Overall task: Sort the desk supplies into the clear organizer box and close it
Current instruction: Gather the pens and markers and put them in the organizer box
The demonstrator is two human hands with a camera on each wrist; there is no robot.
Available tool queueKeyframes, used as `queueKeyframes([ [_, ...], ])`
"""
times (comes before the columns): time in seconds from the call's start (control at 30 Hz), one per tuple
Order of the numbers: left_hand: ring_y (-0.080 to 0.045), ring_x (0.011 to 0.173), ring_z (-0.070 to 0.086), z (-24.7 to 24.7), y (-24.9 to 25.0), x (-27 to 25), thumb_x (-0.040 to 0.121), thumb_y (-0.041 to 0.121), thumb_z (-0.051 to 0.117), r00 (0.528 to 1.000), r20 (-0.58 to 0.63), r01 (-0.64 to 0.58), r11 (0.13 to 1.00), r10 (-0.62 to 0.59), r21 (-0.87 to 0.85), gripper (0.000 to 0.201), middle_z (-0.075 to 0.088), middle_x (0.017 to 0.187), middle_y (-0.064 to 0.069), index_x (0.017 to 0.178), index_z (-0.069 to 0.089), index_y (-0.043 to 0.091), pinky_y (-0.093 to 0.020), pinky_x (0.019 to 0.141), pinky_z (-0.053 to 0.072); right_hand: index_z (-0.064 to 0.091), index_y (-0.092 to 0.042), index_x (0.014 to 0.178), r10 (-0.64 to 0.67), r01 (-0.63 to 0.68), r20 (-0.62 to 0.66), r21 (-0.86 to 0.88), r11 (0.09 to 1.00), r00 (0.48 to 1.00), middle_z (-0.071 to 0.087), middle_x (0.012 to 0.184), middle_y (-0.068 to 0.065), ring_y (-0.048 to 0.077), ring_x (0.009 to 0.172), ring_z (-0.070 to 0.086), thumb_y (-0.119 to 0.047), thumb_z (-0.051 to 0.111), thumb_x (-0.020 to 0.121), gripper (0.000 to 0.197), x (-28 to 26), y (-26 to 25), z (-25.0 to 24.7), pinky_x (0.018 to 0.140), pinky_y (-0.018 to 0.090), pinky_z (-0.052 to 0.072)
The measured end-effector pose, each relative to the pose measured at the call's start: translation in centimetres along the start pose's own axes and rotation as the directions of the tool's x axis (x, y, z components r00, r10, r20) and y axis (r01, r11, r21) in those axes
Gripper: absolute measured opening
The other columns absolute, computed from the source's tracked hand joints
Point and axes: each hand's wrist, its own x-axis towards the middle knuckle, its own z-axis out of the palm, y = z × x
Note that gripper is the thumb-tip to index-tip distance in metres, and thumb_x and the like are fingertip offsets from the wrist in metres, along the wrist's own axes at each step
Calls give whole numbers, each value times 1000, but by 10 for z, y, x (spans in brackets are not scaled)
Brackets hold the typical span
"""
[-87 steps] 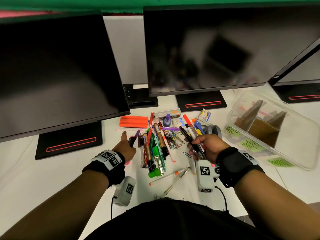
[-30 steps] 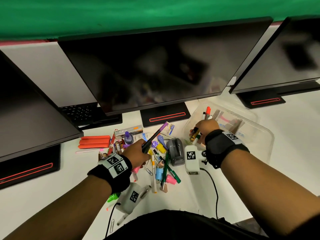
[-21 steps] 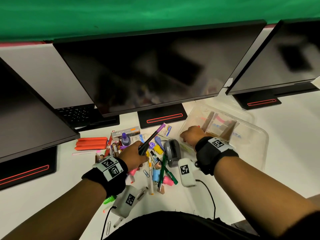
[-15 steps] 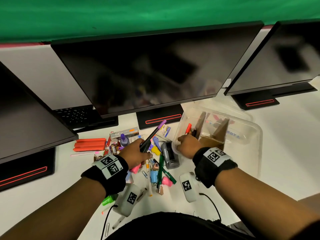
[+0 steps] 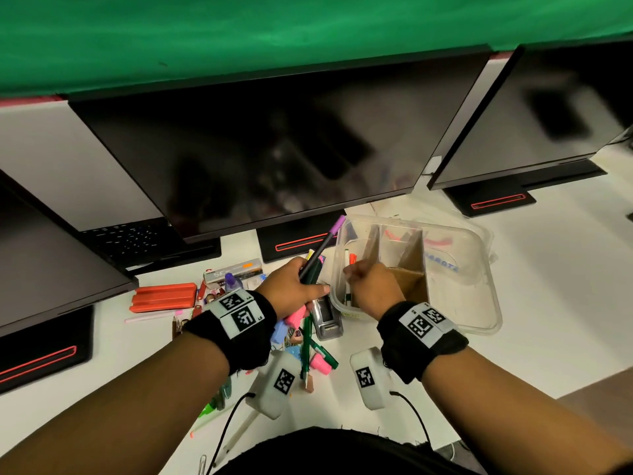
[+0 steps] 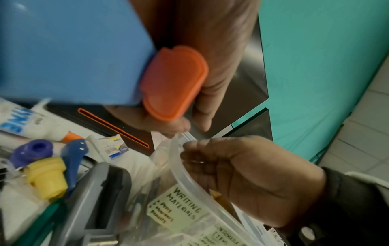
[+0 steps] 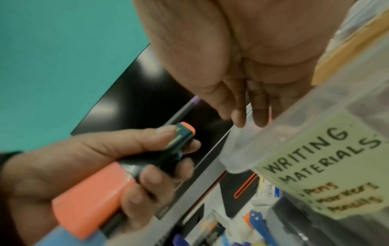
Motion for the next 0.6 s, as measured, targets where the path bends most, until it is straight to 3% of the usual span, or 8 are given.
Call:
queueKeyframes([
  [0.1, -13, 53, 58, 8, 9, 3, 83, 23, 70, 999, 33, -16, 996, 14, 83, 34, 59, 70, 1, 108, 48, 18, -19, 48, 48, 63, -2, 110, 105, -98, 16, 524, 846, 994, 64, 98, 9, 26, 94, 63, -29, 47, 96, 33, 0, -6, -5, 81, 37, 50],
  [0.13, -16, 58, 60, 11, 11, 4, 81, 23, 71, 998, 58, -28, 992, 21, 122, 37, 61, 73, 0, 111, 48, 17, -23, 54, 51, 62, -3, 108, 121, -115, 31, 604, 789, 992, 64, 95, 7, 22, 87, 62, -33, 47, 96, 36, 0, -9, -8, 74, 36, 51],
  [0.2, -21, 76, 64, 16, 15, 7, 79, 24, 73, 993, 108, -66, 972, 43, 224, 45, 63, 86, -2, 116, 48, 17, -31, 70, 52, 64, -7, 99, 108, -98, 19, 608, 788, 994, 64, 88, 5, 18, 78, 59, -37, 50, 94, 33, 3, -15, -14, 65, 31, 49],
  [0.27, -20, 89, 61, 19, 18, 8, 78, 25, 73, 990, 128, -103, 941, 65, 321, 51, 60, 97, 0, 120, 47, 17, -28, 75, 48, 61, -11, 84, 104, -79, -8, 583, 809, 995, 63, 80, 5, 18, 71, 58, -30, 53, 94, 23, 9, -18, -17, 59, 27, 47],
  [0.37, -20, 84, 60, 21, 20, 9, 77, 25, 73, 991, 121, -98, 942, 61, 321, 54, 59, 98, -1, 122, 45, 21, -27, 70, 48, 51, -13, 78, 188, -93, -70, 670, 736, 980, 63, 79, 13, 21, 62, 59, -21, 47, 97, 21, 18, -19, -25, 55, 30, 50],
  [0.47, -22, 72, 61, 20, 20, 15, 80, 18, 68, 998, 59, -31, 980, 19, 196, 51, 62, 84, -1, 124, 44, 25, -30, 67, 51, 48, -12, 82, 284, -77, -151, 752, 655, 947, 64, 83, 18, 26, 63, 61, -20, 37, 99, 22, 23, -15, -44, 56, 35, 52],
  [0.53, -25, 69, 60, 19, 24, 21, 83, 13, 64, 1000, 3, -7, 997, 7, 71, 51, 62, 81, -3, 128, 41, 23, -35, 70, 54, 50, -13, 82, 304, -108, -157, 707, 699, 940, 62, 78, 15, 27, 64, 61, -18, 36, 99, 23, 25, -9, -51, 56, 36, 52],
  [0.6, -24, 72, 60, 19, 30, 27, 83, 11, 63, 998, -48, -31, 999, 32, 16, 55, 60, 84, -3, 131, 39, 21, -35, 70, 54, 55, -5, 94, 281, -176, -90, 589, 788, 956, 60, 80, 16, 29, 66, 62, -14, 40, 98, 19, 24, -5, -49, 54, 34, 50],
])
